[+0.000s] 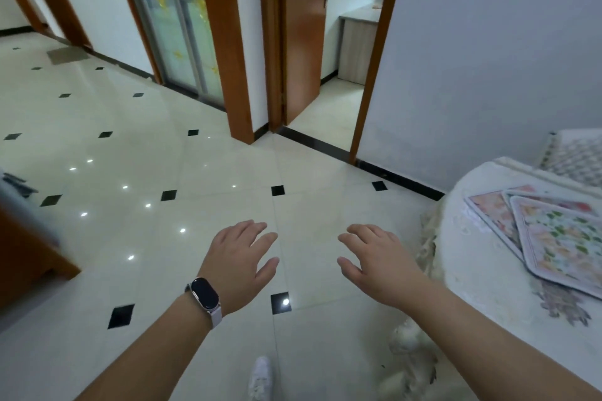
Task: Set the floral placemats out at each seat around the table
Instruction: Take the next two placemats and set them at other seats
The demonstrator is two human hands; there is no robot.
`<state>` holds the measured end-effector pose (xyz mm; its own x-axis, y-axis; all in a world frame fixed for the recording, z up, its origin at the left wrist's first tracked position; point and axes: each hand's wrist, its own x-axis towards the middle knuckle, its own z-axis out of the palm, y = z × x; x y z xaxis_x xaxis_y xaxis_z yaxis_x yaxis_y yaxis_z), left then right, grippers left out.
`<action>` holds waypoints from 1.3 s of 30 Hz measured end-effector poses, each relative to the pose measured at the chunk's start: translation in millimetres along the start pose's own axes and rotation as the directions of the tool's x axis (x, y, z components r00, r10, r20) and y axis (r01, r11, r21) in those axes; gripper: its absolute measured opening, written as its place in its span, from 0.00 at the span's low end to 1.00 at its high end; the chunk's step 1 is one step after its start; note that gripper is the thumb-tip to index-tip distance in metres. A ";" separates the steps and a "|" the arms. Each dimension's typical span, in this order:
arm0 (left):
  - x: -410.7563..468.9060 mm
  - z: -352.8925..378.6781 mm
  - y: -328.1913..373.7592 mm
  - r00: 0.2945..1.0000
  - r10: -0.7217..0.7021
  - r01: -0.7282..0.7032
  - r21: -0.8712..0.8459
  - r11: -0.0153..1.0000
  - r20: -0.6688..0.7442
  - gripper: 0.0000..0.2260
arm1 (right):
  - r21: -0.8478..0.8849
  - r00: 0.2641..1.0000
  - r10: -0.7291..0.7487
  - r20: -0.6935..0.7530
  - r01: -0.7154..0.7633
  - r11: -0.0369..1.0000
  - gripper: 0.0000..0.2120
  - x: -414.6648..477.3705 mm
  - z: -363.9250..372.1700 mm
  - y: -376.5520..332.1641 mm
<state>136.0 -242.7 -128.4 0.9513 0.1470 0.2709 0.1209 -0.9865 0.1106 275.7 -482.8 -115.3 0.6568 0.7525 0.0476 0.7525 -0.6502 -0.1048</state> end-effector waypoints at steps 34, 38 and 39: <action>499.8 136.4 99.2 0.710 0.699 -0.689 -0.120 0.715 0.085 0.17 | 0.147 0.767 0.640 -0.046 -0.629 0.763 0.22 191.5 -9.6 290.8; 554.4 150.7 170.1 0.663 0.745 -0.735 -0.122 0.667 0.078 0.18 | 0.144 0.704 0.708 -0.048 -0.697 0.703 0.29 173.9 -29.4 363.6; 564.9 154.5 187.3 0.648 0.758 -0.747 -0.131 0.652 0.078 0.18 | 0.134 0.685 0.727 -0.054 -0.716 0.685 0.28 167.0 -33.4 379.9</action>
<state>739.9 -355.6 -102.4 0.7299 -0.6581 0.1848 -0.6690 -0.7433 -0.0045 672.8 -607.7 -114.0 0.9992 0.0374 0.0103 0.0387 -0.9702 -0.2392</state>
